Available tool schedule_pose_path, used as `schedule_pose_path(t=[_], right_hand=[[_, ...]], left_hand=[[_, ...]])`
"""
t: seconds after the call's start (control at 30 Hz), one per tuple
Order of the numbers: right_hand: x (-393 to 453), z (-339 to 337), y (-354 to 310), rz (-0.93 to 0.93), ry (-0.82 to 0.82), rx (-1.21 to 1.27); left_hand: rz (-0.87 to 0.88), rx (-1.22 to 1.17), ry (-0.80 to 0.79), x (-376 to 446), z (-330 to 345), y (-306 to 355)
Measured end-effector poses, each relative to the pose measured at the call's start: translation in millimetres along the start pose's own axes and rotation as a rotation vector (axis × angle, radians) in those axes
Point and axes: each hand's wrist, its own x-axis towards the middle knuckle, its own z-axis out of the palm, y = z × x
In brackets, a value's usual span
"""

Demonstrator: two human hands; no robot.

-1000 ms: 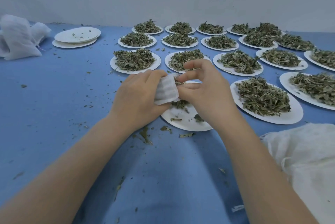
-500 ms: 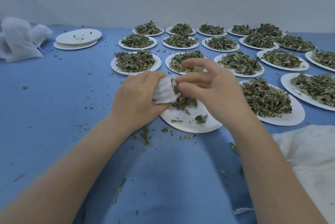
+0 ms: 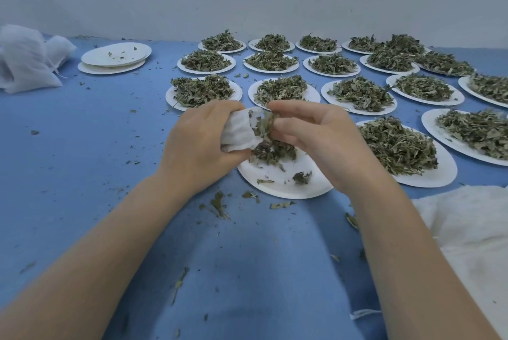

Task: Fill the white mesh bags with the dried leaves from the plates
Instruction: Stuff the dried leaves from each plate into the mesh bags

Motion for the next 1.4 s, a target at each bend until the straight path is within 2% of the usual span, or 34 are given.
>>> schedule_pose_path(t=[0.23, 0.33, 0.43, 0.5, 0.6, 0.77, 0.93, 1.03, 1.13, 1.23, 1.33, 1.4], right_hand=[[-3.3, 6.4, -0.9, -0.141, 0.115, -0.048], [-3.6, 13.6, 0.9, -0.23, 0.156, -0.185], [-5.6, 18.0, 2.1, -0.286, 0.125, -0.353], [-7.6, 16.8, 1.1, -0.28, 0.081, -0.41], [-10.8, 11.8, -0.8, -0.22, 0.02, -0.37], [-7.9, 9.7, 0.8, -0.219, 0.088, -0.356], [-8.9, 13.9, -0.3, -0.443, 0.126, -0.453], [-7.9, 15.6, 2.4, -0.549, 0.037, -0.697], [-5.7, 19.0, 2.2, -0.549, 0.014, -0.828], [-4.6, 24.3, 1.1, -0.481, 0.011, -0.757], [-3.3, 23.4, 2.6, -0.291, -0.116, -0.69], [-5.2, 20.5, 2.4, -0.235, -0.215, -0.667]], left_hand=[[0.0, 0.007, -0.008, -0.7, 1.8, 0.9], [0.024, 0.004, -0.015, -0.8, 3.1, 4.3], [0.054, 0.002, 0.006, -1.3, 4.8, 6.7], [0.03, -0.033, 0.009, -1.3, 4.5, 7.1], [-0.059, -0.129, 0.025, -0.4, 2.4, 6.4], [-0.136, -0.183, 0.017, 0.0, 2.9, 5.5], [-0.146, -0.219, 0.022, 0.7, 2.7, 4.5], [-0.037, -0.16, -0.012, -0.7, 2.7, 5.6], [0.12, -0.031, -0.027, -1.5, 3.7, 8.6], [0.161, -0.038, -0.023, -1.4, 2.1, 10.7], [0.226, -0.032, -0.053, -2.5, 2.2, 12.2], [0.25, -0.013, -0.077, -3.5, 2.4, 11.9]])
